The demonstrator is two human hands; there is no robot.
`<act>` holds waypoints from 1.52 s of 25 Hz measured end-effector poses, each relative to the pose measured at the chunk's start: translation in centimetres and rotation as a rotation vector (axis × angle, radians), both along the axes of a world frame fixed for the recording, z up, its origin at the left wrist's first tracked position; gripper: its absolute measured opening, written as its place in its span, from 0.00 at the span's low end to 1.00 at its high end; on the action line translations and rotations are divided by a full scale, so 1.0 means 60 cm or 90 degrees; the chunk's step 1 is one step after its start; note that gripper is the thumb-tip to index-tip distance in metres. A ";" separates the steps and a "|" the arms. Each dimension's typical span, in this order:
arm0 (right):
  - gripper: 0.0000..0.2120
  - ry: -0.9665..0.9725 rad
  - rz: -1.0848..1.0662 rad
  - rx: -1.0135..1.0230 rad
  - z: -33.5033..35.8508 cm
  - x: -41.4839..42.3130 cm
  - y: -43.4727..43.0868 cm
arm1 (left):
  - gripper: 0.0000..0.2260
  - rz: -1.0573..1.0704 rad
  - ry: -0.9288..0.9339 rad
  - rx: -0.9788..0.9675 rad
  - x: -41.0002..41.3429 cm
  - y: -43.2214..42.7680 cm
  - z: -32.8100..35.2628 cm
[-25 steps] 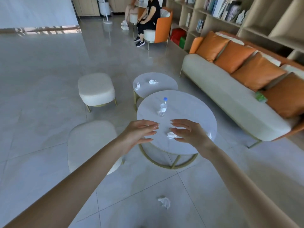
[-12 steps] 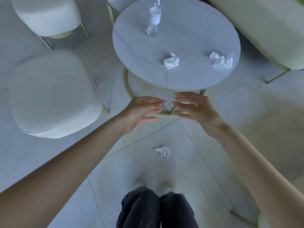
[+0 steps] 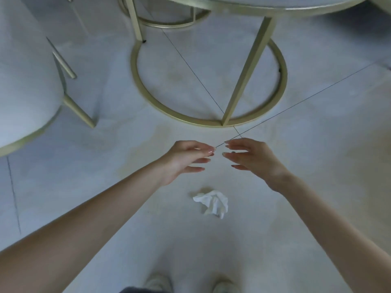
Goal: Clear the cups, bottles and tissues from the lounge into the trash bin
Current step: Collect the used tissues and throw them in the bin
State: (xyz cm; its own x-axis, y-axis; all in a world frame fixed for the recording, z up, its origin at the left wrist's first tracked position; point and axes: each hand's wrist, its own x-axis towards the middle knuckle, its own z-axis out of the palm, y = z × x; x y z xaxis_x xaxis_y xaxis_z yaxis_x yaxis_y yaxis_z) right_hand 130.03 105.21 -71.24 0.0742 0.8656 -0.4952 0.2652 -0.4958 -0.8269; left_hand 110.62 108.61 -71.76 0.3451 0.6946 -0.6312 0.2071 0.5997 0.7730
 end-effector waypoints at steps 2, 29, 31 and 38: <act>0.15 -0.009 0.019 0.000 -0.072 0.004 0.001 | 0.12 0.002 -0.004 -0.003 0.005 0.008 -0.055; 0.07 -0.249 0.129 -0.010 -0.302 -0.029 -0.054 | 0.12 0.028 0.004 -0.037 0.005 -0.014 -0.214; 0.06 -0.157 0.008 0.020 -0.230 -0.015 -0.034 | 0.12 0.029 0.009 -0.026 0.008 -0.014 -0.186; 0.05 0.049 -0.128 0.024 0.089 -0.006 0.000 | 0.15 0.003 -0.130 -0.125 0.030 -0.014 0.079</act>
